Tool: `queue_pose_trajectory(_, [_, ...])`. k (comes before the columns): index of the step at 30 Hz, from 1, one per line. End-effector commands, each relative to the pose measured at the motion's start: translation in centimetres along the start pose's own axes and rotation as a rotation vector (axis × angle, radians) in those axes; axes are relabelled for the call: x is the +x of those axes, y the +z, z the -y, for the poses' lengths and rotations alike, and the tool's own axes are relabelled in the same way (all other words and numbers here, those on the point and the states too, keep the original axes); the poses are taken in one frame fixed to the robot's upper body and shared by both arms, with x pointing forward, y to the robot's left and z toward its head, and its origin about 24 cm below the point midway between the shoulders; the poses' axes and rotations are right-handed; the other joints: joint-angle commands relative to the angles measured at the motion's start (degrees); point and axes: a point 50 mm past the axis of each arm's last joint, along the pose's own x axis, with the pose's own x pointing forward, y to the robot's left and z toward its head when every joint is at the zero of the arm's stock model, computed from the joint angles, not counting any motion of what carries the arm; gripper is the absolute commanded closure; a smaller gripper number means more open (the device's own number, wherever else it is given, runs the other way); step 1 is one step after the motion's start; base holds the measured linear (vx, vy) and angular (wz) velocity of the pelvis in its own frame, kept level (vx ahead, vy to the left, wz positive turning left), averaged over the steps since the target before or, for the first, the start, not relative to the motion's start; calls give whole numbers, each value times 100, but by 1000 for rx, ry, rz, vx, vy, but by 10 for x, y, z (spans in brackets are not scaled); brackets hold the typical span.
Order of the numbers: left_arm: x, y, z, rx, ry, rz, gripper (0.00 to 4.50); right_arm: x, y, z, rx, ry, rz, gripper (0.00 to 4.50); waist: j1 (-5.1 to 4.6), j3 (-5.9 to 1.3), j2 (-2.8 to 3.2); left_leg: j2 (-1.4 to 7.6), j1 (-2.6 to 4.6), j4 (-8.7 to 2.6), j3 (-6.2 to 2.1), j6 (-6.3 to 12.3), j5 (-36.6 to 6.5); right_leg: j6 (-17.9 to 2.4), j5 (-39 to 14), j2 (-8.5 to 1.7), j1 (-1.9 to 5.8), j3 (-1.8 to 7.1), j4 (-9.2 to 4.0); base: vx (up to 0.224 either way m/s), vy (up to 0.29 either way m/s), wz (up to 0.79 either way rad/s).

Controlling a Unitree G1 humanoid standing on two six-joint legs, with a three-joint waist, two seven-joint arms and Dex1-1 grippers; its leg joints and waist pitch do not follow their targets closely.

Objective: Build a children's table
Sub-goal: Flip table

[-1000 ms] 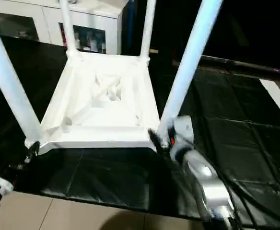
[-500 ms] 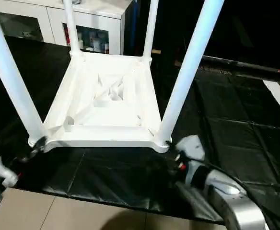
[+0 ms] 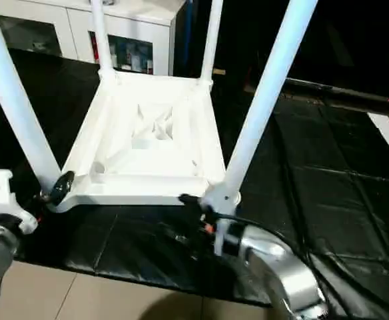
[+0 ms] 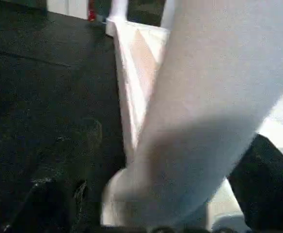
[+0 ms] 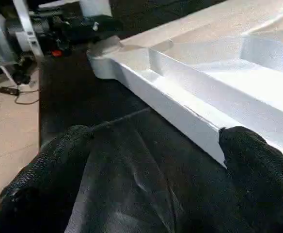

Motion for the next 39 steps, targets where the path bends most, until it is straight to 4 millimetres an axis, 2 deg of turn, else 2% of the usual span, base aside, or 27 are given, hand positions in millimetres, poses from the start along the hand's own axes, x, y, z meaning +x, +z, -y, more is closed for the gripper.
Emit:
queue_pose_trajectory(1, [4,1,5,-3,-37,2,50,2,2,2,-17,10,5,0,22,-213,132,308,-94,-542,-89,133,-261,-1188,-513,-506,281,257,-320,0,0,0])
queue_pose_trajectory(4, [5,1,7,-7,-47,5,67,3,2,3,-22,13,4,0,19,-210,146,312,-89,-549,-90,90,-330,-1197,-592,-505,278,256,-328,0,0,0])
queue_pose_trajectory(8, [6,4,12,4,-85,34,103,5,1,3,-20,18,12,0,33,-219,158,309,-90,-541,-87,107,-218,-1227,-423,-503,284,256,-310,0,0,0])
queue_pose_trajectory(15, [10,10,13,-3,-86,74,148,6,0,1,-15,32,20,0,46,-221,151,313,-87,-543,-86,96,-224,-1239,-390,-510,294,254,-305,0,0,0])
queue_pose_trajectory(19, [12,10,15,-5,-107,71,179,7,0,0,-17,43,20,0,49,-226,175,311,-83,-538,-85,95,-151,-1255,-285,-506,290,250,-293,0,0,0])
queue_pose_trajectory(23, [12,8,18,-6,-125,58,214,8,0,0,-20,47,21,0,50,-217,172,315,-80,-547,-79,73,-284,-1258,-436,-509,282,250,-312,0,0,0])
queue_pose_trajectory(26, [13,8,19,-10,-131,55,222,8,0,1,-20,47,23,0,60,-212,164,316,-83,-554,-82,65,-344,-1227,-527,-511,287,254,-317,0,0,0])
queue_pose_trajectory(29, [12,6,24,-20,-142,42,227,9,-1,0,-17,42,28,0,66,-217,169,315,-85,-543,-79,87,-205,-1240,-408,-511,286,254,-304,0,0,0])
queue_pose_trajectory(30, [13,5,26,-25,-148,39,228,9,-1,0,-16,40,29,0,74,-216,146,317,-89,-542,-78,108,-149,-1251,-381,-515,289,255,-297,0,0,0])
queue_pose_trajectory(34, [14,4,35,-68,-158,36,228,11,-1,-2,-13,47,35,0,101,-211,156,319,-81,-542,-70,99,-185,-1243,-468,-515,279,256,-309,0,0,0])
queue_pose_trajectory(35, [14,4,35,-68,-158,36,228,11,-1,-2,-13,47,35,0,111,-211,132,321,-85,-542,-69,105,-170,-1238,-488,-522,286,261,-308,0,0,0])
queue_pose_trajectory(37, [14,1,45,-165,-158,32,228,12,0,-4,-8,60,42,0,119,-210,120,336,-76,-534,-56,96,-135,-1271,-437,-519,273,259,-308,0,0,0])
queue_pose_trajectory(39, [15,0,49,-229,-149,31,228,12,-1,-3,2,53,42,0,135,-210,106,323,-98,-531,-54,125,-114,-1249,-487,-521,295,266,-309,0,0,0])
